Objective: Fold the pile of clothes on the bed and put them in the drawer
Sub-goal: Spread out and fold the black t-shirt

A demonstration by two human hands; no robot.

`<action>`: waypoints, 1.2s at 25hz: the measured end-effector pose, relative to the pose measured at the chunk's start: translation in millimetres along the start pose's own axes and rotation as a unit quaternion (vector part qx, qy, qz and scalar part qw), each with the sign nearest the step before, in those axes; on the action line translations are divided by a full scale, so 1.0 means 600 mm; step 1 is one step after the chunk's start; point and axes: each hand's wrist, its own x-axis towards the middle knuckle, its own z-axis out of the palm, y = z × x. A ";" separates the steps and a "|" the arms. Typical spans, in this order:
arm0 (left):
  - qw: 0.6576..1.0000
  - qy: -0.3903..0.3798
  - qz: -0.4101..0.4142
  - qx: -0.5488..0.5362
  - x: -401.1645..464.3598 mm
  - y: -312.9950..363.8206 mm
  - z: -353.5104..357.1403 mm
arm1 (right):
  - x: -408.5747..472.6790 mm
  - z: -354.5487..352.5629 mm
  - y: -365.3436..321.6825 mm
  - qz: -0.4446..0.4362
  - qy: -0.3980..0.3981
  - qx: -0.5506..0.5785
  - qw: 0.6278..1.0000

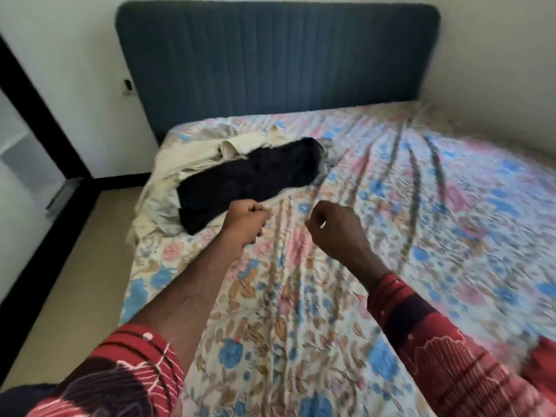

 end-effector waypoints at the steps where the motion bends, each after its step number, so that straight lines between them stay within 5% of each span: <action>1: 1.000 0.019 -0.002 0.010 0.019 -0.009 -0.026 | 0.029 0.022 -0.014 -0.011 -0.009 -0.021 1.000; 7: 0.991 0.109 -0.038 0.063 0.130 -0.062 -0.145 | 0.211 0.181 -0.085 -0.057 -0.072 -0.093 0.991; 14: 0.991 0.090 -0.055 0.085 0.211 -0.088 -0.146 | 0.347 0.286 -0.077 0.002 -0.045 -0.103 0.994; 19: 0.991 0.078 -0.065 0.090 0.233 -0.106 -0.133 | 0.399 0.340 -0.050 -0.078 -0.107 -0.194 0.972; 22: 0.991 0.089 -0.059 0.083 0.241 -0.115 -0.128 | 0.376 0.354 -0.051 -0.035 0.011 0.009 0.999; 24: 0.989 0.119 -0.041 0.082 0.243 -0.119 -0.127 | 0.308 0.338 -0.056 -0.013 0.051 0.158 0.986; 28: 0.991 0.117 -0.069 -0.013 0.212 -0.114 -0.094 | 0.105 0.268 -0.042 0.031 -0.152 0.243 0.958; 30: 0.988 0.098 -0.094 -0.072 0.184 -0.121 -0.066 | 0.033 0.221 -0.034 0.036 -0.253 0.198 0.946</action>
